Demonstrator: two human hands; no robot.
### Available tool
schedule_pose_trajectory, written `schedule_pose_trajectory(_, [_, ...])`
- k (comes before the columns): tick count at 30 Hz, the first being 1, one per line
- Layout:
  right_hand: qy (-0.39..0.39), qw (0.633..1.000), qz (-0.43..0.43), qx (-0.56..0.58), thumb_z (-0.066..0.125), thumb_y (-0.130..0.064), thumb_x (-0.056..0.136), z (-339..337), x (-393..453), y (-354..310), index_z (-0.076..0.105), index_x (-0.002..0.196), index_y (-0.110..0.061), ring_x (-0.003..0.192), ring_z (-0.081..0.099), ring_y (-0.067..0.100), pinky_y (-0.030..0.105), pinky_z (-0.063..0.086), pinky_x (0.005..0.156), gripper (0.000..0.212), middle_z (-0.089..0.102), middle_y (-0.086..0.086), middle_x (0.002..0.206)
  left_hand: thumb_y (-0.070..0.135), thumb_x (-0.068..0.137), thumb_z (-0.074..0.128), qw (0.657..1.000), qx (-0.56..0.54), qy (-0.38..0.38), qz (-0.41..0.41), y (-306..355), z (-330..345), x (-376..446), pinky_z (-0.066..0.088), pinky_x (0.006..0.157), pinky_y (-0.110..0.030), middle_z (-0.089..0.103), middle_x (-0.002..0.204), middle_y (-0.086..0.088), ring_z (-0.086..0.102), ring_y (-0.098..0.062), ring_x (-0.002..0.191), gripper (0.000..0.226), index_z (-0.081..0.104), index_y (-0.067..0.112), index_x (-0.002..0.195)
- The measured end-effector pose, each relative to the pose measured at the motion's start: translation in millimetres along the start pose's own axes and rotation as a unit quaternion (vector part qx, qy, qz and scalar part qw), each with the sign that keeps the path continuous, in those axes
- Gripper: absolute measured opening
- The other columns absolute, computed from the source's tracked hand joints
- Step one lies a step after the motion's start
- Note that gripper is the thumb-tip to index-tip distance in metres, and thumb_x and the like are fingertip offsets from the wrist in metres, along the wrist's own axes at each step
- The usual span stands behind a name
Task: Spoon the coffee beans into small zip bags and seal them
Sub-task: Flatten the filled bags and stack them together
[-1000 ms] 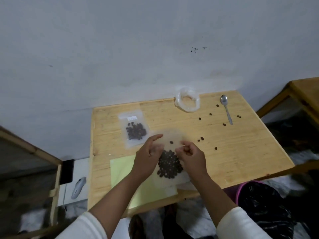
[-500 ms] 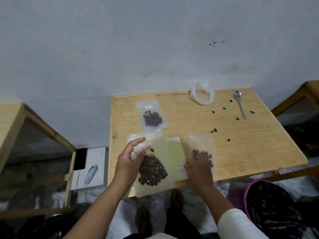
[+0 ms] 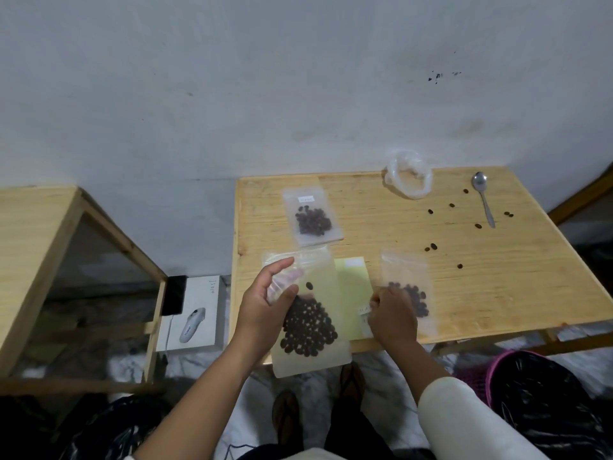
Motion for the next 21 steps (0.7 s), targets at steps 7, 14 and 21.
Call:
schedule_pose_trajectory(7, [0.038, 0.938, 0.05, 0.34, 0.054, -0.02, 0.089, -76, -4, -55, 0.061, 0.084, -0.013, 0.065, 0.05, 0.012, 0.023, 0.036, 0.052, 0.011, 0.055, -0.004, 0.07, 0.013, 0.092, 0.056, 1.0, 0.003, 0.015, 0.005, 6, -7, 7, 0.038, 0.099, -0.026, 0.051, 0.121, 0.025, 0.044, 0.001, 0.118, 0.039, 0.054, 0.042, 0.118])
schedule_pose_trajectory(14, [0.024, 0.943, -0.076, 0.323, 0.065, -0.02, 0.083, -100, -15, -131, 0.064, 0.077, -0.017, 0.062, 0.052, 0.001, 0.014, 0.04, 0.06, 0.007, 0.057, -0.013, 0.065, 0.015, 0.094, 0.049, 0.998, 0.007, -0.005, 0.058, 40, -1, 17, 0.033, 0.089, -0.002, 0.047, 0.119, 0.036, 0.039, 0.025, 0.11, 0.038, 0.05, 0.046, 0.117])
schedule_pose_trajectory(21, [0.129, 0.944, -0.126, 0.277, 0.066, -0.014, 0.081, -118, -9, -149, 0.064, 0.076, -0.013, 0.061, 0.051, 0.0, 0.005, 0.035, 0.061, 0.006, 0.062, -0.007, 0.068, 0.03, 0.093, 0.054, 0.997, -0.042, 0.041, 0.042, 50, -4, 33, 0.041, 0.104, -0.035, 0.058, 0.116, 0.027, 0.049, 0.004, 0.116, 0.024, 0.059, 0.041, 0.114])
Point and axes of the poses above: each hand's wrist, its own x-axis towards the middle knuckle, its own z-axis out of the palm, y = z × x, the point moved 10 cm from there along x, towards the middle knuckle
